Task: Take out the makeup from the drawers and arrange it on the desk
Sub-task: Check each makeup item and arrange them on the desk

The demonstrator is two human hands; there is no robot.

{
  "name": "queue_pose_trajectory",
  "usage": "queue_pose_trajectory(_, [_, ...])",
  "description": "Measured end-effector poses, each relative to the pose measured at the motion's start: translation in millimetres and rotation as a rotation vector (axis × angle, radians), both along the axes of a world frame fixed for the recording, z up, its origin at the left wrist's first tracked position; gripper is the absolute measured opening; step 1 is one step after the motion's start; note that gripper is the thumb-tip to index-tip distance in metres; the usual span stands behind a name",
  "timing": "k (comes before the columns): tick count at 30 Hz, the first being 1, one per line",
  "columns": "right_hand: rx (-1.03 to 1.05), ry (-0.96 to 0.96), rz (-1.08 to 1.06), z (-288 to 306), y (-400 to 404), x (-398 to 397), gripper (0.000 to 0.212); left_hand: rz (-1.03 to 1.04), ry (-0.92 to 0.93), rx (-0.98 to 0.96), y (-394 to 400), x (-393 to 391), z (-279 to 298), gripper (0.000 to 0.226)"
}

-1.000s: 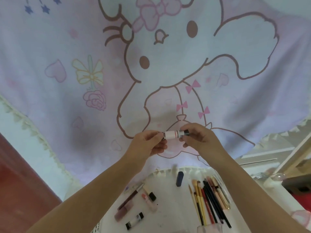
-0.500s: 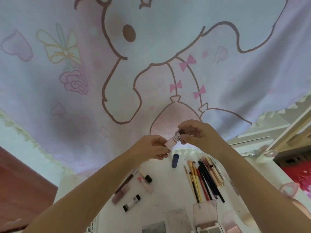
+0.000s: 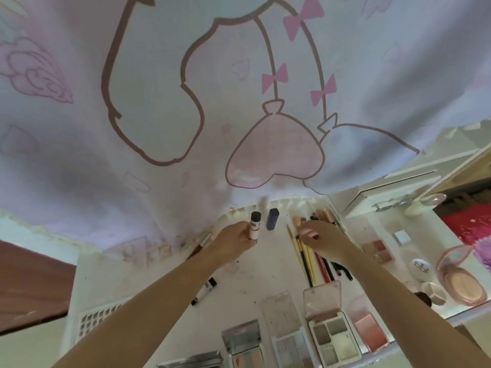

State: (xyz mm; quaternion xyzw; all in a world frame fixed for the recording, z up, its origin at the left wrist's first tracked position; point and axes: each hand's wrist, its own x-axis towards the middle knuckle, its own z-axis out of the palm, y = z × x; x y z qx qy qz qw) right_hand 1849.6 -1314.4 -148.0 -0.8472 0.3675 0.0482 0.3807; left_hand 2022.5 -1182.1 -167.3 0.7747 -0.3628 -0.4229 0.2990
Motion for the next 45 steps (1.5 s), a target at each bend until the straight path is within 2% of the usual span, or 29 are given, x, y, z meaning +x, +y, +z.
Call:
queue_pose_trajectory(2, [-0.112, 0.141, 0.037, -29, -1, -4, 0.035, 0.056, -0.111, -0.04, -7, 1, -21, 0.013])
queue_pose_trajectory(5, [-0.167, 0.213, 0.056, -57, 1, -2, 0.047, 0.149, -0.226, -0.045, -23, -2, -47, 0.009])
queue_pose_trajectory(8, [-0.177, 0.301, 0.118, -71, 3, 2, 0.044, 0.186, -0.316, 0.038, -39, -1, -65, 0.028])
queue_pose_trajectory(10, [-0.17, 0.329, 0.131, -77, 5, 1, 0.042, 0.24, -0.275, 0.056, -45, -2, -72, 0.037])
queue_pose_trajectory(17, [-0.175, 0.295, 0.126, -84, 8, -3, 0.039, 0.291, -0.255, 0.057, -56, -8, -81, 0.029])
queue_pose_trajectory(21, [-0.182, 0.295, 0.163, -86, 8, -5, 0.038, 0.284, -0.263, 0.084, -57, -7, -83, 0.039])
queue_pose_trajectory(22, [-0.185, 0.295, 0.166, -86, 7, -5, 0.037, 0.27, -0.253, 0.087, -58, -7, -82, 0.035])
queue_pose_trajectory(24, [-0.21, 0.296, 0.168, -82, 7, -4, 0.036, 0.243, -0.223, 0.088, -53, -6, -77, 0.013])
queue_pose_trajectory(25, [-0.238, 0.285, 0.165, -80, 8, -2, 0.035, 0.239, -0.205, 0.078, -49, -4, -75, 0.011])
queue_pose_trajectory(27, [-0.268, 0.232, 0.154, -74, 14, 6, 0.033, 0.253, -0.194, 0.055, -36, 0, -71, 0.034])
queue_pose_trajectory(32, [-0.112, 0.215, 0.333, -66, 51, 53, 0.036, 0.415, -0.344, -0.104, 19, 29, -42, 0.027])
queue_pose_trajectory(36, [-0.121, 0.234, 0.36, -78, 88, 92, 0.043, 0.5, -0.442, -0.013, 67, 44, -31, 0.024])
queue_pose_trajectory(41, [-0.214, 0.235, 0.229, -91, 108, 105, 0.029, 0.466, -0.411, 0.06, 98, 35, -31, 0.024])
queue_pose_trajectory(43, [-0.23, 0.188, 0.237, -89, 106, 101, 0.028, 0.362, -0.437, 0.092, 101, 32, -32, 0.025])
queue_pose_trajectory(45, [-0.235, 0.135, 0.27, -80, 100, 94, 0.027, 0.22, -0.462, 0.137, 102, 27, -33, 0.036])
